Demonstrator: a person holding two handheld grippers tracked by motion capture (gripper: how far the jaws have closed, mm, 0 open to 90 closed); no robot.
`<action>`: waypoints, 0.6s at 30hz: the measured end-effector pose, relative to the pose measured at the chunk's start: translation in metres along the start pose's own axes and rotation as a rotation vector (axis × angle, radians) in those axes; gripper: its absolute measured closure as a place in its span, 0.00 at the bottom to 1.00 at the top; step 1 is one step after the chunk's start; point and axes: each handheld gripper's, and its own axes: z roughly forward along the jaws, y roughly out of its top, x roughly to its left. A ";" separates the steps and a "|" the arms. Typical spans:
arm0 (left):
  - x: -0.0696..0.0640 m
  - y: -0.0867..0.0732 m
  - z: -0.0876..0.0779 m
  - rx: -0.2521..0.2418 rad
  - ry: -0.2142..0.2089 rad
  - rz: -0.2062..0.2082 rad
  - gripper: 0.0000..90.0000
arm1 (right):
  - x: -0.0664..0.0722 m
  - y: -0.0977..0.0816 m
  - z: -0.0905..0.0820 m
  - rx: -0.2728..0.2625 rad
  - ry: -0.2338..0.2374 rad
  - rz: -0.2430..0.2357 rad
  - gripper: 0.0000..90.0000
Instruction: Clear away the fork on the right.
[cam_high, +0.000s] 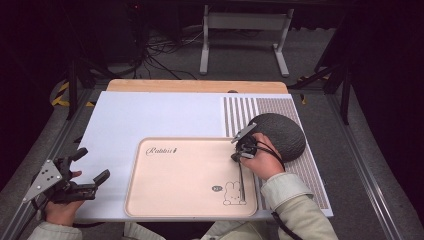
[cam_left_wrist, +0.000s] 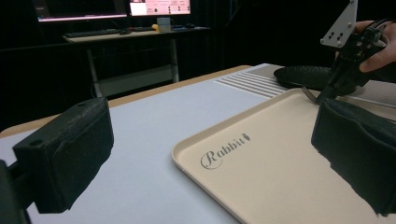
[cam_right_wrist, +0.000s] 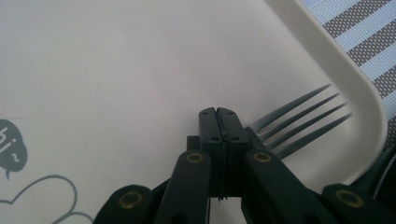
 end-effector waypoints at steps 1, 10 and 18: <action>0.000 0.000 0.000 0.000 0.000 0.000 0.00 | 0.000 0.000 0.000 -0.004 0.000 0.000 1.00; 0.000 0.000 0.000 0.001 -0.002 0.000 0.00 | 0.002 0.003 -0.027 -0.182 -0.037 -0.003 0.60; 0.001 0.000 0.000 0.003 -0.002 -0.004 0.00 | 0.001 -0.009 -0.060 -0.386 -0.073 0.008 0.25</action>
